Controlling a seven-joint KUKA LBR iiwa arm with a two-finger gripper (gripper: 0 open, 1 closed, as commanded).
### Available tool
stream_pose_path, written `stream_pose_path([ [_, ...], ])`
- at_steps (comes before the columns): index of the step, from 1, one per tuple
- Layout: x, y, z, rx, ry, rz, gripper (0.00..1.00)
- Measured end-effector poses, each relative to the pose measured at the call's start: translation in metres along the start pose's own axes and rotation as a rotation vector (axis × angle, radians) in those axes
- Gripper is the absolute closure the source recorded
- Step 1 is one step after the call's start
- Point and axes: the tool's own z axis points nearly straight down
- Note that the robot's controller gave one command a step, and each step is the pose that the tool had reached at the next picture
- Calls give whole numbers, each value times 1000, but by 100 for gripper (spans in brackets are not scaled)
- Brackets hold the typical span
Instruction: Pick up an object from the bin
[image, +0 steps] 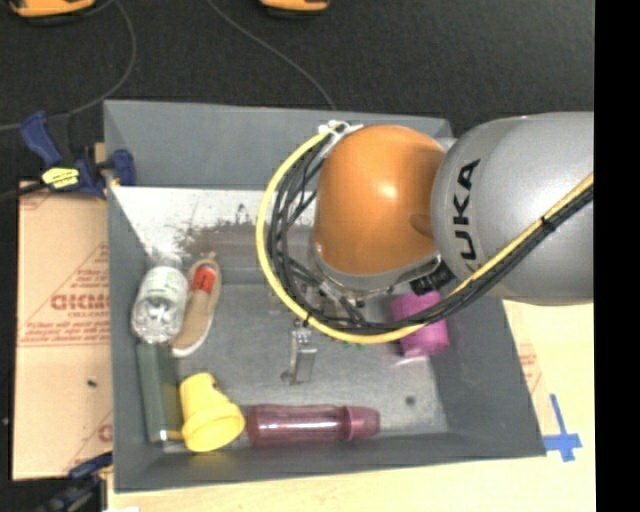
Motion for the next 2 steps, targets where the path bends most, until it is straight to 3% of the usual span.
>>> stream_pose_path([
  [1, -1, -1, -5, -2, -8, 5, 0],
  [2, 26, -17, 109, 0, -7, -197, 0],
])
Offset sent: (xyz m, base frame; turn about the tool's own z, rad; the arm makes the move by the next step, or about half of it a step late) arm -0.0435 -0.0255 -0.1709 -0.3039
